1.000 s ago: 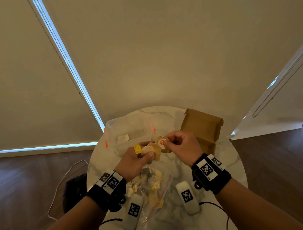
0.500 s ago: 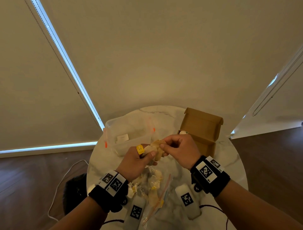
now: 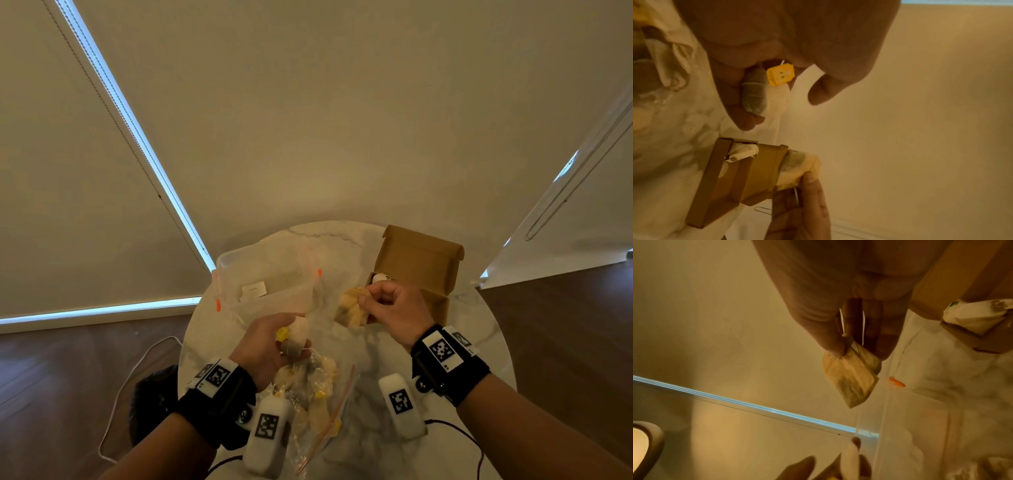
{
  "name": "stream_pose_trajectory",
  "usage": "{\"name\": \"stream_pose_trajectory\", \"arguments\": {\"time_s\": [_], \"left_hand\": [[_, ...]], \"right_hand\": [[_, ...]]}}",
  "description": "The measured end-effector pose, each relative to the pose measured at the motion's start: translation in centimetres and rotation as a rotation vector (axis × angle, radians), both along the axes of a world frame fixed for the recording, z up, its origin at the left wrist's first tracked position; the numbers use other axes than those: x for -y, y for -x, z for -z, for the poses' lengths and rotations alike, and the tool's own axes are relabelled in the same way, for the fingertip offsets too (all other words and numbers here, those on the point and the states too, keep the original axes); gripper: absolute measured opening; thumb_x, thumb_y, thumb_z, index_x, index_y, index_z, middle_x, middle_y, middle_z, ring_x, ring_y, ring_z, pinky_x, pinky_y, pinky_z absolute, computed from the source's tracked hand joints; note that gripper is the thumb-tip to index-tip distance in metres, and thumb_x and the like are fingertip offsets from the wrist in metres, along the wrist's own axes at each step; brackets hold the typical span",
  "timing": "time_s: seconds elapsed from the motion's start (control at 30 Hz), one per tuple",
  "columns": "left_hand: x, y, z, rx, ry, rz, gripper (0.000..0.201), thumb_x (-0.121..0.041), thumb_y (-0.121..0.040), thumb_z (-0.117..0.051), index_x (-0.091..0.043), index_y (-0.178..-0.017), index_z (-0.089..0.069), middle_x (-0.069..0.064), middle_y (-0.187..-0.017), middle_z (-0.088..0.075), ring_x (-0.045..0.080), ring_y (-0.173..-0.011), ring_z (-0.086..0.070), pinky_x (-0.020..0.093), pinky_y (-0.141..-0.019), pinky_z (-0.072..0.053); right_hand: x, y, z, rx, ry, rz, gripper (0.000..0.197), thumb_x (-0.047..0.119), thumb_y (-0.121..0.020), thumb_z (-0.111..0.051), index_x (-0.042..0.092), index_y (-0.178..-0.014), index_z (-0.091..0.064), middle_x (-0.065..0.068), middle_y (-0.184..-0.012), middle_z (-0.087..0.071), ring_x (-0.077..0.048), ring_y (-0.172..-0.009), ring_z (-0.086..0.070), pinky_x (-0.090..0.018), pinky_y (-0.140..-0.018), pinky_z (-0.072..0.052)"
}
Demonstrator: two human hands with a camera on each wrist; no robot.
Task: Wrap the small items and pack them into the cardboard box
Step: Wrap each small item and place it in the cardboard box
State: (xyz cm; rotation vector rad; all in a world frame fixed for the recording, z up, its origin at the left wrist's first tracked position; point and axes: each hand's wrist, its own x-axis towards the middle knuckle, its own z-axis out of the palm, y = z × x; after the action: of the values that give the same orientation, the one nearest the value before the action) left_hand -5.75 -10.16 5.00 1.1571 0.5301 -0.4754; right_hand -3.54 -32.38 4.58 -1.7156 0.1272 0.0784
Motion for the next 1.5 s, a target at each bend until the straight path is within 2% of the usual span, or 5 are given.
{"name": "stream_pose_trajectory", "arguments": {"time_s": [0.57,0.73,1.1,1.33,1.5], "left_hand": [[0.9,-0.6,1.1,0.309,-0.376,0.016,0.009,-0.002,-0.082,-0.072,-0.009,-0.086,-0.076,0.016,-0.092,-0.074,0.031,-0.088,-0.069,0.046,-0.072,-0.06],[0.4,-0.2,0.7,0.39,-0.409,0.042,0.008,0.0,-0.081,-0.072,-0.007,-0.085,-0.076,0.008,-0.079,-0.075,0.015,-0.07,-0.07,0.023,-0.057,-0.055],[0.2,0.8,3.1,0.37,-0.383,0.1,0.007,-0.001,-0.075,-0.077,-0.006,-0.08,-0.077,0.02,-0.079,-0.073,0.037,-0.077,-0.071,0.051,-0.079,-0.059],[0.5,-0.1,4.2,0.307,-0.32,0.035,0.019,0.009,-0.073,-0.073,-0.009,-0.068,-0.077,0.021,-0.075,-0.072,0.031,-0.07,-0.072,0.035,-0.065,-0.061],[0.4,-0.5,4.8,0.274,-0.307,0.034,0.008,0.009,-0.074,-0.073,0.002,-0.077,-0.073,0.021,-0.076,-0.072,0.03,-0.069,-0.072,0.029,-0.061,-0.059]], "right_hand": [[-0.5,-0.3,2.1,0.024,0.195,-0.063,0.005,0.013,-0.084,-0.071,0.01,-0.087,-0.073,-0.006,-0.077,-0.072,-0.007,-0.053,-0.06,-0.024,-0.052,-0.052],[2.1,-2.0,3.5,-0.017,0.385,0.032,0.004,0.022,-0.085,-0.069,0.02,-0.083,-0.072,0.004,-0.081,-0.071,-0.011,-0.074,-0.064,-0.022,-0.068,-0.051],[8.9,-8.6,9.9,-0.345,0.709,0.102,0.023,0.04,-0.088,-0.062,0.023,-0.101,-0.069,-0.002,-0.108,-0.064,-0.024,-0.101,-0.057,-0.034,-0.092,-0.045],[5.3,-12.3,12.8,-0.383,0.678,-0.018,0.015,0.035,-0.082,-0.068,0.023,-0.089,-0.071,0.0,-0.094,-0.066,-0.018,-0.083,-0.059,-0.026,-0.071,-0.048],[6.2,-13.5,13.4,-0.456,0.75,-0.002,0.031,0.029,-0.092,-0.053,0.023,-0.122,-0.06,-0.004,-0.126,-0.06,-0.023,-0.112,-0.056,-0.031,-0.098,-0.045]]}}
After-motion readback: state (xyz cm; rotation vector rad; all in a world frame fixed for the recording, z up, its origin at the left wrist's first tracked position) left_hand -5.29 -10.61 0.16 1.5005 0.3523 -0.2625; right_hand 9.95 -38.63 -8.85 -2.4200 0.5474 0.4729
